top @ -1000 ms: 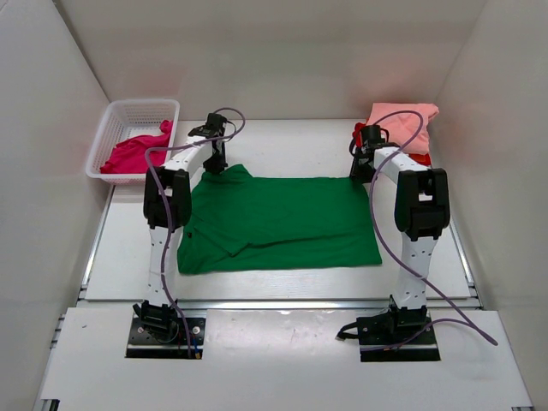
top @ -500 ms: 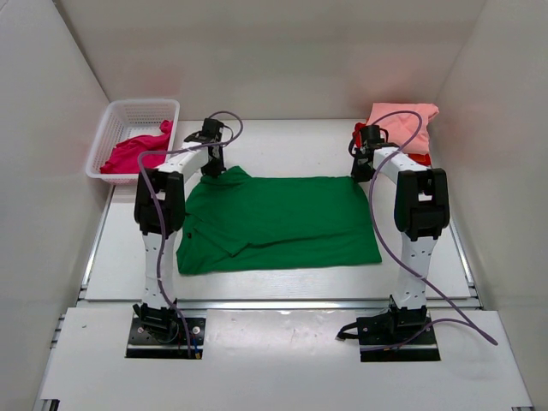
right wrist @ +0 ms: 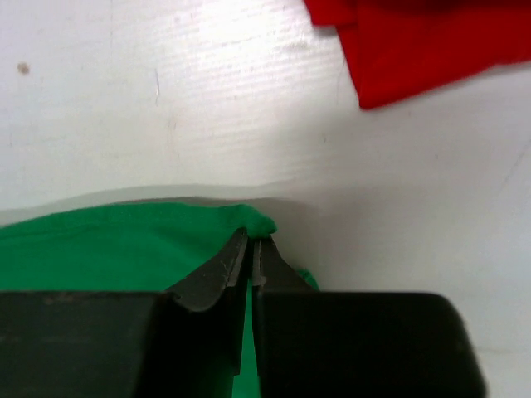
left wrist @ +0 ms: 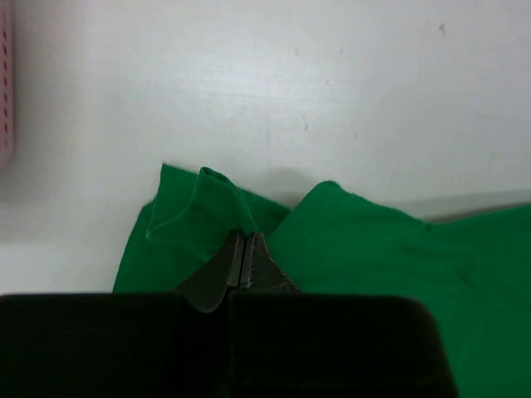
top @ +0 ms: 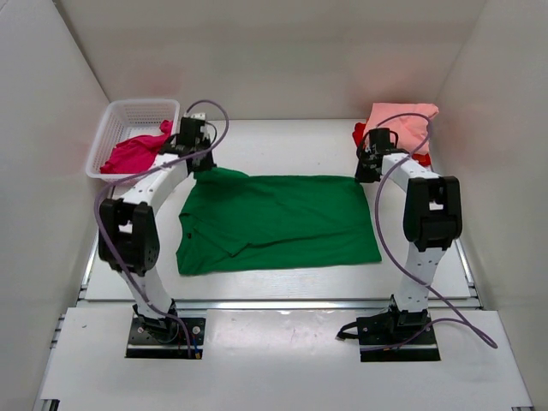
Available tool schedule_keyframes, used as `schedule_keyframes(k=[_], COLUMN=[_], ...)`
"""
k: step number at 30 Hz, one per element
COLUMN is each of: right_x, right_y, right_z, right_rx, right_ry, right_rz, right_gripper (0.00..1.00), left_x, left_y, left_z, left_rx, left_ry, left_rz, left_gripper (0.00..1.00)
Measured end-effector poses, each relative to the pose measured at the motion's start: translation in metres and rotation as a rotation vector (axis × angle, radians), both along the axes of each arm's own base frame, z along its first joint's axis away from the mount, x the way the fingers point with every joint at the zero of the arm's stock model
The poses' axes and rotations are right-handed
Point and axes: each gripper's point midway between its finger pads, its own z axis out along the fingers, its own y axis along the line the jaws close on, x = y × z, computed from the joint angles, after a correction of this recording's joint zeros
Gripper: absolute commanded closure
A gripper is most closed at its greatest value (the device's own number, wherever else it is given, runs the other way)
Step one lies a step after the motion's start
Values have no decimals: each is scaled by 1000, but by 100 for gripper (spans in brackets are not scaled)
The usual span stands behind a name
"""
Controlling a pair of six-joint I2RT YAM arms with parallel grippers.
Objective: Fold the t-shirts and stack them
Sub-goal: Fold the other side of the tshirt into a rectangle
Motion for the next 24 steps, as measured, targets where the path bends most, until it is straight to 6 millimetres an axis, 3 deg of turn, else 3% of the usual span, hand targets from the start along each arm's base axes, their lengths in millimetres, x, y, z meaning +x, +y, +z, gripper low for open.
schedule_keyframes(k=[6, 8, 11, 17, 24], right_x=[-25, -34, -44, -60, -90], right_y=[-5, -8, -10, -11, -6], right_z=[0, 0, 2, 14, 24], right_rx=[49, 63, 80, 111, 138], right_ry=[-11, -10, -20, -62, -94], right_rz=[7, 5, 5, 9, 16], right_gripper=[100, 99, 100, 100, 100], left_x=[-67, -86, -109, -131, -167], left_y=[5, 8, 10, 13, 17], left_z=[-42, -48, -40, -9, -28], left_rx=[2, 2, -13, -47, -50], left_ry=[118, 139, 119, 28, 84], left_rz=[-6, -6, -4, -3, -12], left_gripper=[100, 100, 100, 100, 100])
